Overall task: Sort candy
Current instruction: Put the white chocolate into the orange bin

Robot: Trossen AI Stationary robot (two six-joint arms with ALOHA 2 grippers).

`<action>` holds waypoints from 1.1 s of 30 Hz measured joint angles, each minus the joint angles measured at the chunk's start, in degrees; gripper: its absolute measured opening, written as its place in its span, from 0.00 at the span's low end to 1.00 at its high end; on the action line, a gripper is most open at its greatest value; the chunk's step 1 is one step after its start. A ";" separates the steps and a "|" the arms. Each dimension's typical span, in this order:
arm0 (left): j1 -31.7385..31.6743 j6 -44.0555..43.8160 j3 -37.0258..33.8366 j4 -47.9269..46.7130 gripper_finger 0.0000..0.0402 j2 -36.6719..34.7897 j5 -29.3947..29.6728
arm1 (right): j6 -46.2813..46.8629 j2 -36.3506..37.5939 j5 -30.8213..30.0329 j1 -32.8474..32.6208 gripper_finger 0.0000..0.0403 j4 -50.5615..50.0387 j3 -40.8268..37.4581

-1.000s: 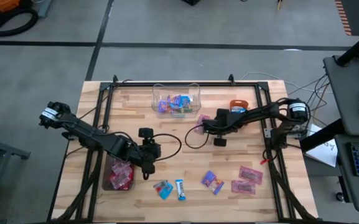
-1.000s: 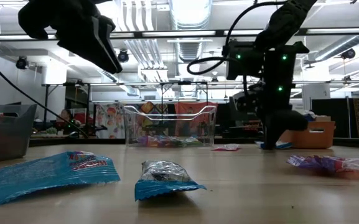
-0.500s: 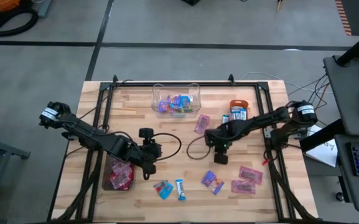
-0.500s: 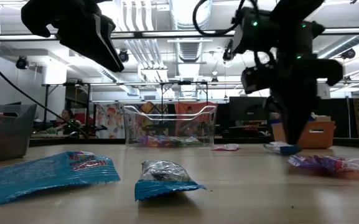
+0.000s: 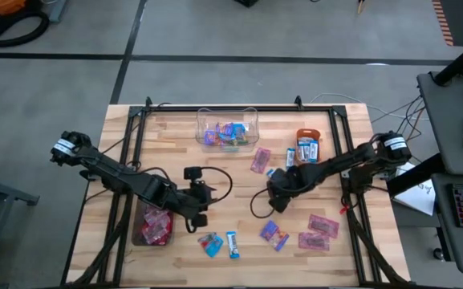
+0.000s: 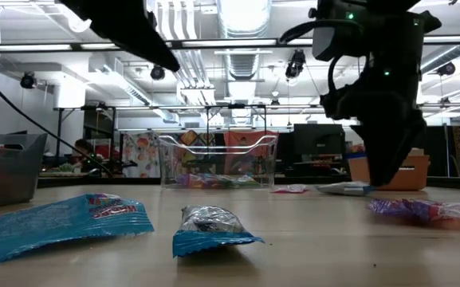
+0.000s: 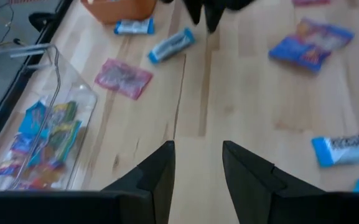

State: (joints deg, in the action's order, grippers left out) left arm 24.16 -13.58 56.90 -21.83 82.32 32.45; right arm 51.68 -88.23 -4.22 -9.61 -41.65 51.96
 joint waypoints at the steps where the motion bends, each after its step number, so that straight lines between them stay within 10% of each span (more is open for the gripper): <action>1: 0.00 -0.01 -0.16 1.08 0.29 0.00 0.04 | 1.12 0.00 -1.58 -0.25 0.46 0.10 0.00; 9: 0.00 -0.37 -1.95 7.46 0.29 0.00 0.08 | 5.12 0.04 -12.37 -0.87 0.58 0.33 0.00; 33: 0.00 -5.00 -4.11 19.02 0.29 2.71 4.62 | -0.04 5.16 -16.79 -0.47 0.58 6.27 0.00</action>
State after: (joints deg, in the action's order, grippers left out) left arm 24.16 -18.57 52.80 -2.81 85.03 37.07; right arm 51.64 -83.07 -21.00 -10.07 -35.37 51.96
